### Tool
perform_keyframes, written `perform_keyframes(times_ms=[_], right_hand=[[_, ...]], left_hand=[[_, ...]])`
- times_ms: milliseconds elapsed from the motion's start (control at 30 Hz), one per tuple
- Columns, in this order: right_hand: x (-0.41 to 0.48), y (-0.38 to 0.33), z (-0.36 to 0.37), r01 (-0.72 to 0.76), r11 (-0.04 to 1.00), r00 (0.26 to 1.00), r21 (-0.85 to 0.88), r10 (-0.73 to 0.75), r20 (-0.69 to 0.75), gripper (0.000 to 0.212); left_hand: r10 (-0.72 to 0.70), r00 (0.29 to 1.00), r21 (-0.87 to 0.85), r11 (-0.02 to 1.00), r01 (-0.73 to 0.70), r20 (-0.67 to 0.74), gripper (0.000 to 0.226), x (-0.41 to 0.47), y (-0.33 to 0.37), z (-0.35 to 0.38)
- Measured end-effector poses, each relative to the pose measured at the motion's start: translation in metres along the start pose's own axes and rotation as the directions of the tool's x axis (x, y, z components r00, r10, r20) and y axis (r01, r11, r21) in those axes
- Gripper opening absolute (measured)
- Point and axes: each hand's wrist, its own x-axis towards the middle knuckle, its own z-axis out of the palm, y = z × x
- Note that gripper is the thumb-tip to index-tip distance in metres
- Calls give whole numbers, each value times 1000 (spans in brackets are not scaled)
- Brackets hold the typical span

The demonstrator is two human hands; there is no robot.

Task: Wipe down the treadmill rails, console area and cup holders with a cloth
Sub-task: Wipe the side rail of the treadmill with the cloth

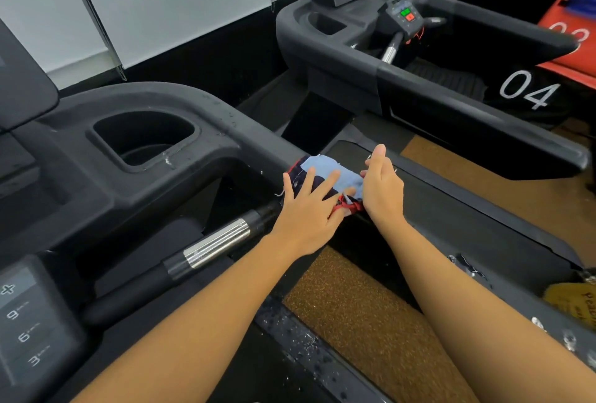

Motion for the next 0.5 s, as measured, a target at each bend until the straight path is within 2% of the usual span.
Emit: perform_keyframes(times_ms=[133,300,400,500], right_hand=[[-1,0,0,2,1000,1000,21,-3,12,60],[0,0,0,-38,997,999,71,38,0,59],[2,1,-1,-74,991,997,108,74,-2,57],[4,2,-3,-106,986,994,128,106,10,61]], left_hand=[[-1,998,68,998,-3,62,43,12,-5,-9],[-52,995,40,998,48,91,41,20,12,-12],[25,999,24,999,-26,41,45,8,13,-4],[82,996,55,995,-84,23,62,2,10,-1]])
